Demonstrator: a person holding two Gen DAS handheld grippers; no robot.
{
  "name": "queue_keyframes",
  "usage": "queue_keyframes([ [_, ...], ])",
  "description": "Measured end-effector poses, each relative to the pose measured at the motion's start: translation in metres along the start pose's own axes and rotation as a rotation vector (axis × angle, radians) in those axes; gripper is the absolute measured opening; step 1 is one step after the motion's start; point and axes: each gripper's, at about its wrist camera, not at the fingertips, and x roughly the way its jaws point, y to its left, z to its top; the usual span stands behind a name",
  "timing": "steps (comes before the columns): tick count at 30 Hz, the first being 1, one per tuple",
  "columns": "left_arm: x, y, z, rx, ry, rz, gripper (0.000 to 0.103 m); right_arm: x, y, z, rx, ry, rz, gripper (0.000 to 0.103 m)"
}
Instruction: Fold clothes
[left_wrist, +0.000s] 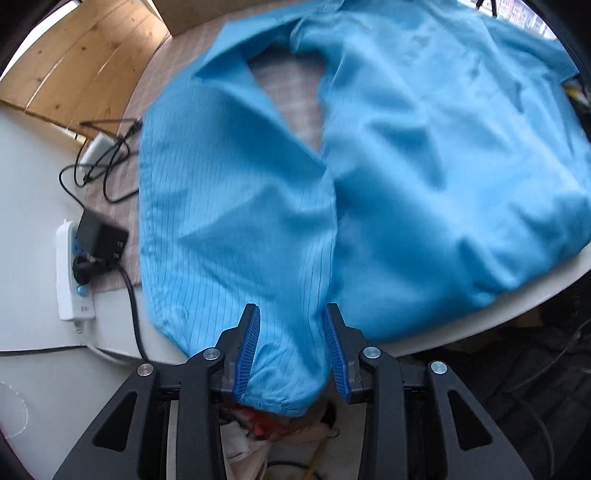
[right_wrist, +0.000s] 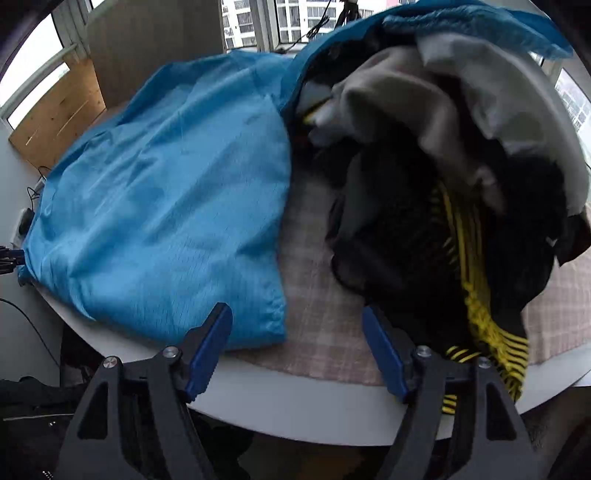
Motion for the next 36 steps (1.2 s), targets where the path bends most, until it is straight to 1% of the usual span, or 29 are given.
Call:
queue_keyframes([
  [2,0.005,-0.003,-0.006,0.032,-0.004,-0.006,0.035,0.003,0.006,-0.001,0.008,0.006,0.017,0.072],
  [4,0.009,-0.008,-0.009,0.072,-0.021,0.003,0.036,0.003,0.012,0.000,0.012,0.004,0.023,0.072],
  [5,0.011,-0.008,-0.009,0.073,-0.025,0.002,0.033,0.002,0.014,0.001,0.013,0.001,0.019,0.072],
  [6,0.014,-0.005,-0.008,0.063,-0.027,-0.004,0.021,0.002,0.015,0.004,0.013,0.000,0.016,0.072],
  [7,0.016,0.001,-0.006,0.036,-0.023,-0.017,0.004,0.002,0.016,0.007,0.013,0.000,0.011,0.072],
  [8,0.018,0.008,-0.005,0.010,-0.022,-0.027,0.002,0.002,0.017,0.008,0.014,0.001,0.005,0.072],
  [9,0.018,0.015,-0.004,-0.009,-0.029,-0.023,0.002,0.003,0.017,0.010,0.019,0.002,0.001,0.072],
  [10,0.018,0.022,-0.003,-0.021,-0.034,0.007,0.006,0.003,0.017,0.012,0.025,0.002,0.001,0.072],
  [12,0.022,0.038,-0.003,-0.041,-0.005,0.118,0.010,0.002,0.016,0.013,0.038,0.002,0.003,0.072],
  [13,0.022,0.044,-0.003,-0.050,0.004,0.161,0.011,0.003,0.016,0.013,0.039,0.005,0.008,0.072],
  [14,0.019,0.050,-0.004,-0.058,-0.004,0.173,0.011,0.003,0.015,0.013,0.038,0.009,0.015,0.072],
  [15,0.015,0.053,-0.006,-0.061,-0.017,0.181,0.017,0.004,0.015,0.012,0.023,0.010,0.014,0.072],
  [16,0.007,0.054,-0.009,-0.055,-0.037,0.182,0.028,0.004,0.015,0.011,0.003,0.011,0.009,0.072],
  [18,-0.006,0.054,-0.016,-0.037,-0.073,0.182,0.040,0.006,0.016,0.006,-0.047,0.021,-0.018,0.072],
  [19,-0.010,0.049,-0.018,-0.016,-0.081,0.179,0.044,0.006,0.017,0.003,-0.072,0.027,-0.032,0.072],
  [21,-0.017,0.042,-0.024,0.018,-0.092,0.170,0.044,0.007,0.020,-0.001,-0.126,0.033,-0.051,0.072],
  [22,-0.017,0.041,-0.027,0.013,-0.086,0.157,0.041,0.007,0.022,-0.003,-0.154,0.031,-0.051,0.072],
  [23,-0.019,0.039,-0.029,0.010,-0.083,0.121,0.040,0.007,0.025,-0.005,-0.183,0.029,-0.051,0.072],
  [26,-0.028,0.021,-0.033,0.068,-0.129,-0.064,0.043,0.010,0.035,-0.009,-0.264,0.025,-0.050,0.072],
  [29,-0.026,-0.010,-0.028,0.116,-0.134,-0.160,0.043,0.019,0.043,-0.008,-0.325,0.026,-0.063,0.072],
  [31,-0.019,-0.023,-0.023,0.138,-0.123,-0.196,0.043,0.026,0.044,-0.008,-0.344,0.029,-0.055,0.072],
  [33,-0.012,-0.033,-0.017,0.169,-0.095,-0.222,0.043,0.037,0.043,-0.007,-0.351,0.052,-0.037,0.072],
  [36,-0.003,-0.046,-0.010,0.224,-0.073,-0.208,0.044,0.047,0.043,-0.007,-0.359,0.082,0.002,0.072],
])
